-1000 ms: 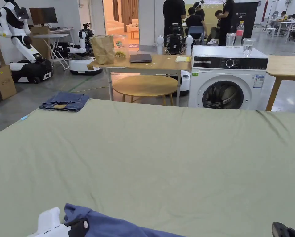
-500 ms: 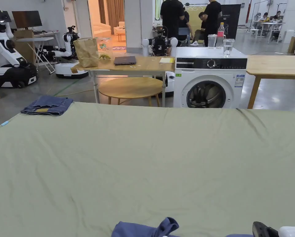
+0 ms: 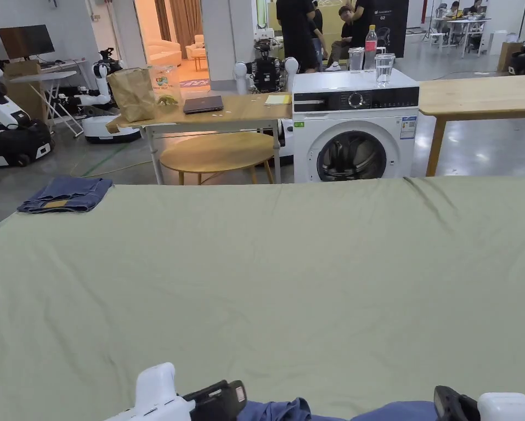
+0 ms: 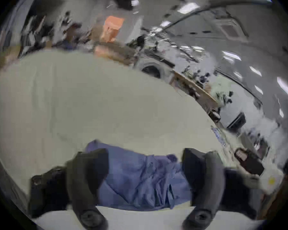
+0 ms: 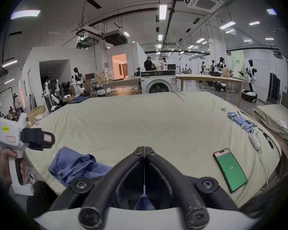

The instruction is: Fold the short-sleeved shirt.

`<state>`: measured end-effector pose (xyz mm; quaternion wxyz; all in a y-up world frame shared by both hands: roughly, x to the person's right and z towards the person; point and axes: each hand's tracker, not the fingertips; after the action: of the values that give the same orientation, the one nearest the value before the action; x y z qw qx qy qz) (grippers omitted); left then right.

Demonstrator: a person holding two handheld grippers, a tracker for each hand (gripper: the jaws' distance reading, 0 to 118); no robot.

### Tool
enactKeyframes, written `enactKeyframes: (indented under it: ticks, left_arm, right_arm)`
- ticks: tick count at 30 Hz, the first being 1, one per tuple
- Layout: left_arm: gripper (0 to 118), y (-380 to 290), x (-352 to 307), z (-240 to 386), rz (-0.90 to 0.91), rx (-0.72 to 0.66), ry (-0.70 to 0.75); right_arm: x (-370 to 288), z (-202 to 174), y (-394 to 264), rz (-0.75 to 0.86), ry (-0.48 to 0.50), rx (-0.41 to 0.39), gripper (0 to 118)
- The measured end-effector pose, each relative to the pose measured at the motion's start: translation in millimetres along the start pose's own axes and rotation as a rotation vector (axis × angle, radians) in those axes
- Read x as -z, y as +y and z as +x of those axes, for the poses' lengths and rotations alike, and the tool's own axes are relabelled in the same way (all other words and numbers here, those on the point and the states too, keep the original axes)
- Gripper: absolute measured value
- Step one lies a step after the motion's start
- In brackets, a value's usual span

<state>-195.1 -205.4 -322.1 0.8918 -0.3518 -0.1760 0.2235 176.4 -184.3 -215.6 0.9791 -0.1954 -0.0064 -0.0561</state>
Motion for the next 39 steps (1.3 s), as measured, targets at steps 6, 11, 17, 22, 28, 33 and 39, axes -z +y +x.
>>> enactKeyframes:
  ticks: [6,11,17,22,28,33,39]
  left_arm:
    - [0,-46.2,45.8,24.0,-0.185,0.155,-0.042]
    - [0,-78.5,69.9,57.2,-0.285,0.281,-0.101]
    - [0,-47.9,-9.6,50.5,-0.001,0.291,-0.066]
    - [0,-34.1,-65.0,25.7,0.032,0.317,0.044]
    - [118,-34.7,-50.1,-26.1,0.001,0.132,0.069]
    - [118,-39.0,-8.0,-103.1,-0.113,-0.21,-0.123]
    - [108,-53.4,41.4,-131.0,-0.096,-0.639,-0.569]
  right_arm:
    - [2.1,0.5,-0.7,-0.013,0.007,-0.017,0]
    - [2.0,5.2,1.0,-0.018,0.001,-0.02,0]
    - [1.7,2.5,7.4,-0.034,-0.002,-0.069,0]
    - [6.5,-9.9,10.2,-0.049,0.021,-0.111,0]
    - [10.7,-26.1,9.4,-0.061,0.045,-0.103,0]
    - [9.8,-34.4,8.0,-0.081,0.037,-0.146,0]
    - [7.2,-41.8,12.4,-0.082,0.025,-0.161,0]
